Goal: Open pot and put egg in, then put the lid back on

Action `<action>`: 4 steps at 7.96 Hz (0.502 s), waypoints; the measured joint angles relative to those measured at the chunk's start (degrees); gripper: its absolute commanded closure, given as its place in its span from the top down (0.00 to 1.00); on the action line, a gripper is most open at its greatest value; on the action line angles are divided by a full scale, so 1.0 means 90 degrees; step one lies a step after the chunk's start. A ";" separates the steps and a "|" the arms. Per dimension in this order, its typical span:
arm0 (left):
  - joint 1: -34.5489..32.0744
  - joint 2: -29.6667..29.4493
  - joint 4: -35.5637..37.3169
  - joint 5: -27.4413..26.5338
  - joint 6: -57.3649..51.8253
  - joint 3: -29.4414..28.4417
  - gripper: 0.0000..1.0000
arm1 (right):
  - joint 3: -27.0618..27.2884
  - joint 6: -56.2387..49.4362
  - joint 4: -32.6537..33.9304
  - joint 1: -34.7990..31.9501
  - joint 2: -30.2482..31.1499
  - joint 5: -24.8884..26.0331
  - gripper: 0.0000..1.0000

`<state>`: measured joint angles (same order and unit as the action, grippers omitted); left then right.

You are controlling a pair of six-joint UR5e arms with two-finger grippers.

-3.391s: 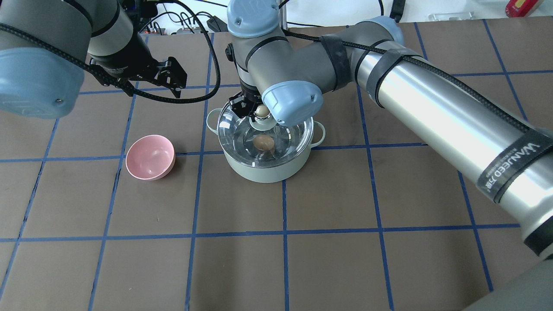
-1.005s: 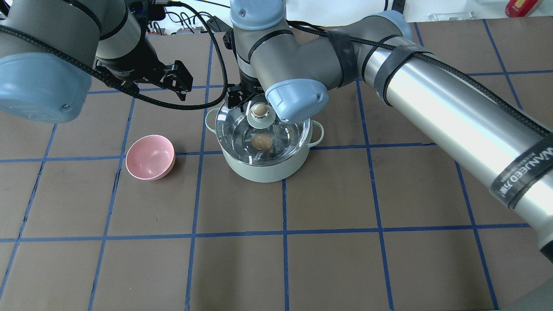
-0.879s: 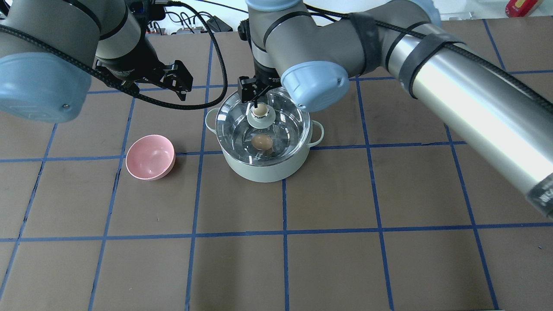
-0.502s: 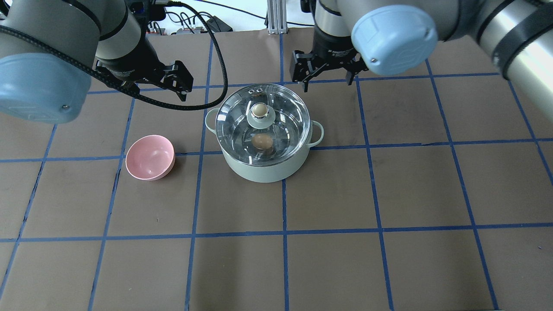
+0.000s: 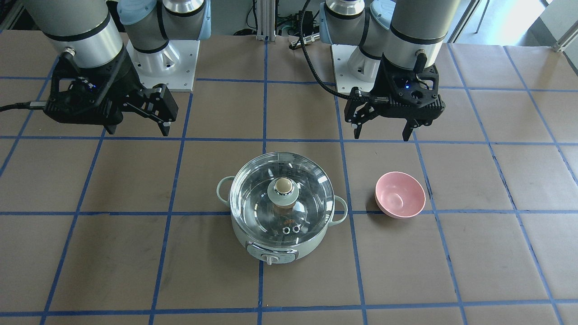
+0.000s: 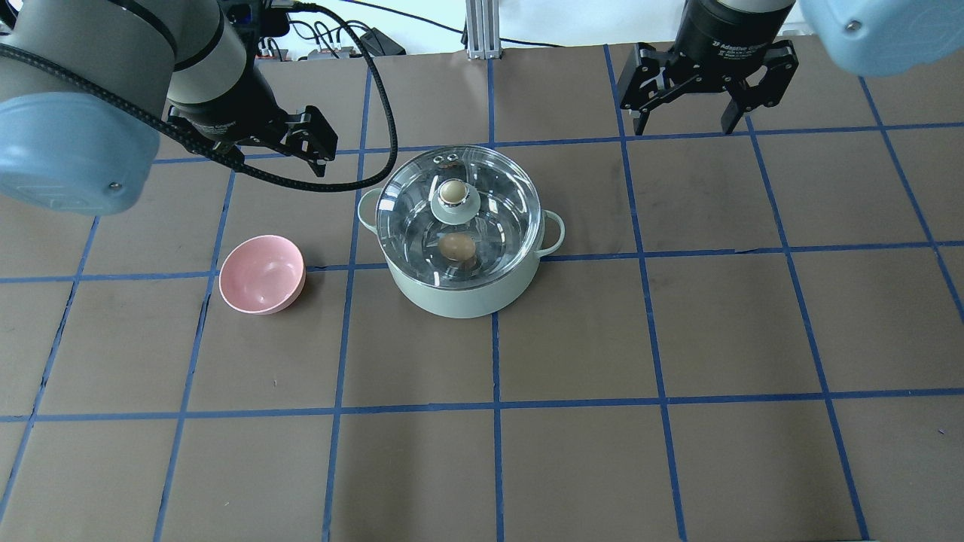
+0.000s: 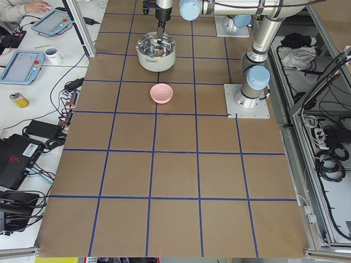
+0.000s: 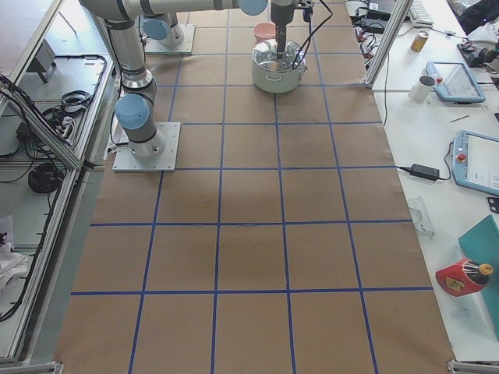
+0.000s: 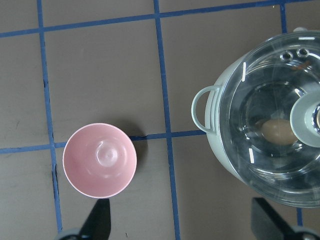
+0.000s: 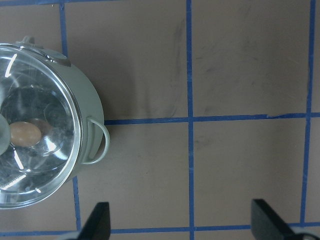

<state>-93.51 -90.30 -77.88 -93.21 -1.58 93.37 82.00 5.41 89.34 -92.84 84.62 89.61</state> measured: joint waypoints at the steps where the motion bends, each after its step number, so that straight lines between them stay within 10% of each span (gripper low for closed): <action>1: 0.0000 -0.0003 -0.0004 0.0003 0.0004 0.0004 1.00 | 0.0000 -0.0003 -0.0022 0.0039 0.0043 0.0005 1.00; 4: 0.0000 -0.0006 -0.0010 0.0005 0.0009 0.0006 1.00 | 0.0000 -0.0005 -0.0031 0.0060 0.0061 -0.0020 1.00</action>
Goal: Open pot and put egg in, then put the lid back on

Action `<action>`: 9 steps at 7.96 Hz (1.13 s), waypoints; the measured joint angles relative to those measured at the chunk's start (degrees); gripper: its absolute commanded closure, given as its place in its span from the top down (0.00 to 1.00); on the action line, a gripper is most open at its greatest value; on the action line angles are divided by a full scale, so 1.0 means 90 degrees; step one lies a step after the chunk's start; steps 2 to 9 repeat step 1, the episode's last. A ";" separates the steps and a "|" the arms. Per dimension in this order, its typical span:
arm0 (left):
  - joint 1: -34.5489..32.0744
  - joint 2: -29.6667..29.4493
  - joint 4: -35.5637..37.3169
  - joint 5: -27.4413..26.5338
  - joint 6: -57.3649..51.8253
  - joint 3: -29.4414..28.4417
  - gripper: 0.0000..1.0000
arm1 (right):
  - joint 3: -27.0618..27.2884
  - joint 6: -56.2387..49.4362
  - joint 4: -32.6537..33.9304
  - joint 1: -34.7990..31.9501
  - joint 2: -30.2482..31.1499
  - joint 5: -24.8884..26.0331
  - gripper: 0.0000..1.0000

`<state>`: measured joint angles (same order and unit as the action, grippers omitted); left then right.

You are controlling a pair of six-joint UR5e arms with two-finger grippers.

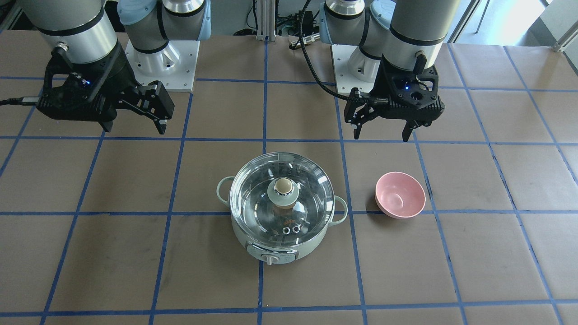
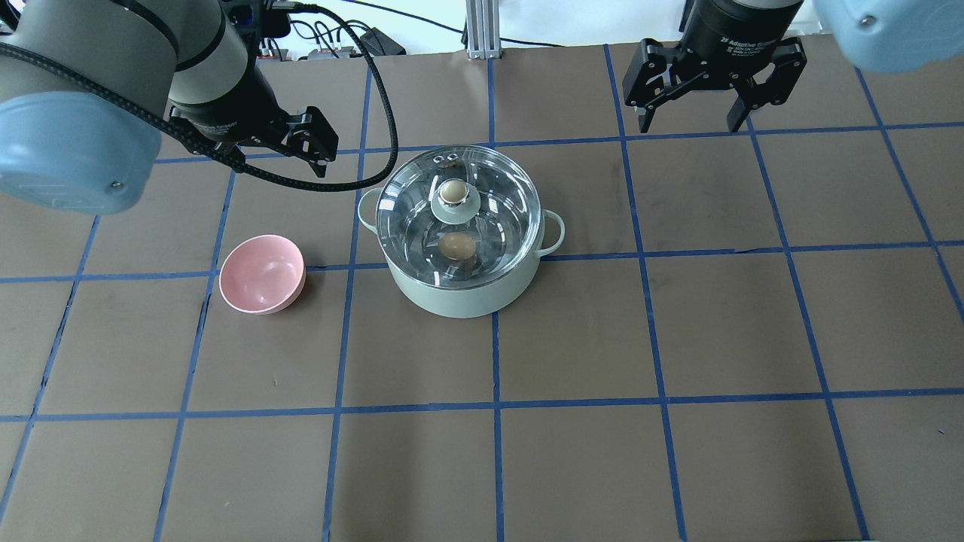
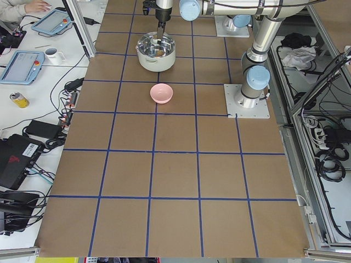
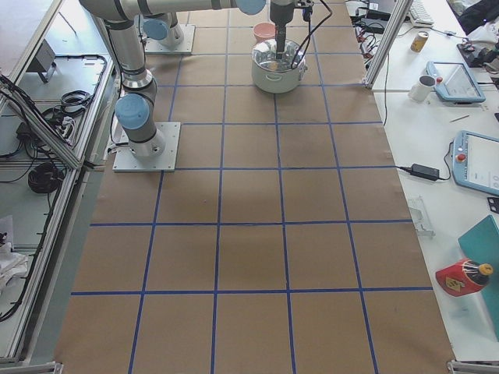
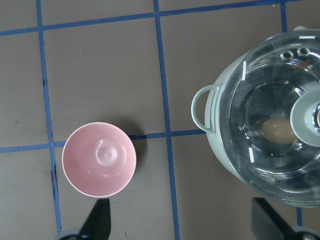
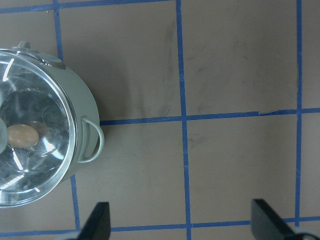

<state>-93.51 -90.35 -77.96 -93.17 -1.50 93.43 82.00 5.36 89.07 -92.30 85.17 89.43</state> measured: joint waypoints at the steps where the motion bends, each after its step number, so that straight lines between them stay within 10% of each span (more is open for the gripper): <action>1: 0.0000 0.0000 -0.0004 0.0000 0.0000 0.0000 1.00 | 0.0000 0.0000 -0.0005 0.0002 0.0004 -0.0009 1.00; 9: 0.0000 0.0000 -0.0004 0.0000 0.0000 0.0000 1.00 | 0.0000 0.0000 -0.0005 0.0002 0.0004 -0.0009 1.00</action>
